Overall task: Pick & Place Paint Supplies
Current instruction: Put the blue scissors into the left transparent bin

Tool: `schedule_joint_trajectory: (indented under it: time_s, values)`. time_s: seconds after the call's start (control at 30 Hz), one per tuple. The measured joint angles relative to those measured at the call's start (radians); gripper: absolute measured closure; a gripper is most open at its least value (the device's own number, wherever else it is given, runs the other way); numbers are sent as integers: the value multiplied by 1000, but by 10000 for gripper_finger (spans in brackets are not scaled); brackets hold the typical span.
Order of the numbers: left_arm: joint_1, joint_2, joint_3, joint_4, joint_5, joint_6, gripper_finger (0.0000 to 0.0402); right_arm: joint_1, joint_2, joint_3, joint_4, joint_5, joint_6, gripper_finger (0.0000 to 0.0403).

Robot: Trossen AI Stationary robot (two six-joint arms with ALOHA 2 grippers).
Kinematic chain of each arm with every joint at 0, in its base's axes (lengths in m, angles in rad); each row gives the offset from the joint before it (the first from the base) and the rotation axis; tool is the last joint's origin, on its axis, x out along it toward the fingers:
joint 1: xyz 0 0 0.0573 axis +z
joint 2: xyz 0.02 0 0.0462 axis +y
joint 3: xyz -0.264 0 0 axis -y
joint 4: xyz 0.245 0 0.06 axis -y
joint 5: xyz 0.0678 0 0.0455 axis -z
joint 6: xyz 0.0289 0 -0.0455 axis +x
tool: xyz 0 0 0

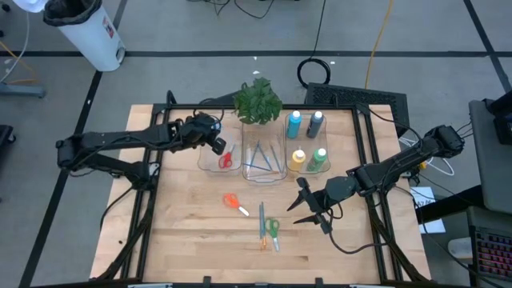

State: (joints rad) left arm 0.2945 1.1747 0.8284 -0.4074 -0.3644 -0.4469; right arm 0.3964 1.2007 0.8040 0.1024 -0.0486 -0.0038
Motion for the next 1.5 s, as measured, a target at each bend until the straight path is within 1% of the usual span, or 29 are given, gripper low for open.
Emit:
schedule_joint_trajectory:
  time_s: [0.1, 0.53, 0.87, 1.33, 1.5]
  values:
    - [9, 25, 0, 0, 0, 0, 401, 0, 0, 0, 0, 0, 0, 209]
    - [51, 207, 0, 16, 39, -3, 401, 0, 0, 0, 0, 0, 0, 209]
    - [58, 288, 0, 69, 52, -3, 401, 0, 0, 0, -1, 0, 0, 209]
    - [58, 307, 0, 69, 50, -1, 400, 0, 0, 0, -2, 0, 0, 209]
    - [58, 307, 0, 68, 49, 3, 384, 0, 0, 0, -2, 0, 0, 209]
